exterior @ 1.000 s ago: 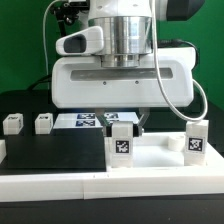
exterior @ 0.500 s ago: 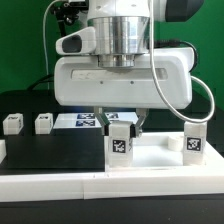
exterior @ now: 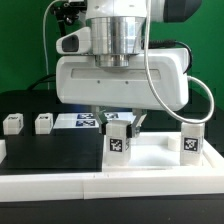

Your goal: Assemble square table

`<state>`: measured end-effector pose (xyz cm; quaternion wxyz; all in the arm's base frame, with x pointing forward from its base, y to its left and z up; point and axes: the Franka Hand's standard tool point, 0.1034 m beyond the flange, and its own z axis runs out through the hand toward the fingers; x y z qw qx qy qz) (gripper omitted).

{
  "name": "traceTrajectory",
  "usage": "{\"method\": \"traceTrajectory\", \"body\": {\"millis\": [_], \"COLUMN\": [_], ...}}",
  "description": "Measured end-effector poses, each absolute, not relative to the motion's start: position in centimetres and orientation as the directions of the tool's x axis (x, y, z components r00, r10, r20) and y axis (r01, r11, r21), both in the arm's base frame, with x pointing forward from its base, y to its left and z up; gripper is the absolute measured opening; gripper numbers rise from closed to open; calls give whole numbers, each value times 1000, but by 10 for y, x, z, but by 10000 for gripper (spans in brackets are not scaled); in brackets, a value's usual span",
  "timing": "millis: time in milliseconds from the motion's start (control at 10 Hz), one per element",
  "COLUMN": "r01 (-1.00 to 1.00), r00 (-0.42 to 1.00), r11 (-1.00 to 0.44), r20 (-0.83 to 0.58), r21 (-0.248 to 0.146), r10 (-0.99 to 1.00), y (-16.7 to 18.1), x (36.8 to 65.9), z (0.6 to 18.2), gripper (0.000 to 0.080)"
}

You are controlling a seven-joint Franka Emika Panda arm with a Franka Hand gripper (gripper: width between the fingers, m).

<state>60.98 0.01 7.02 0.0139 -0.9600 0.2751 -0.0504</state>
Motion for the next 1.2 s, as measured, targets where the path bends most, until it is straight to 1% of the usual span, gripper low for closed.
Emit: {"method": "traceTrajectory", "body": {"millis": [100,200,300,400,500,700,800,1200], "r01": [-527,-527,-538,-564,-610,-722,-723,-721], "r00": [844,844,836,817,784,682,681,685], "r11": [-848,-848,-841,-823,-789,-684,-683,-687], "r20": [89,89,90,95,88,61,56,56], "r21": [-54,-54,-56,-66,-76,-98,-100,-96], "r10": [-530,-530,-541,-568,-615,-729,-730,-727], "y": [0,0,1,6,10,22,23,23], "x": [610,610,609,605,598,580,575,576], "z": [70,70,70,75,79,94,96,93], "gripper": [571,571,625,645,645,649,649,649]}}
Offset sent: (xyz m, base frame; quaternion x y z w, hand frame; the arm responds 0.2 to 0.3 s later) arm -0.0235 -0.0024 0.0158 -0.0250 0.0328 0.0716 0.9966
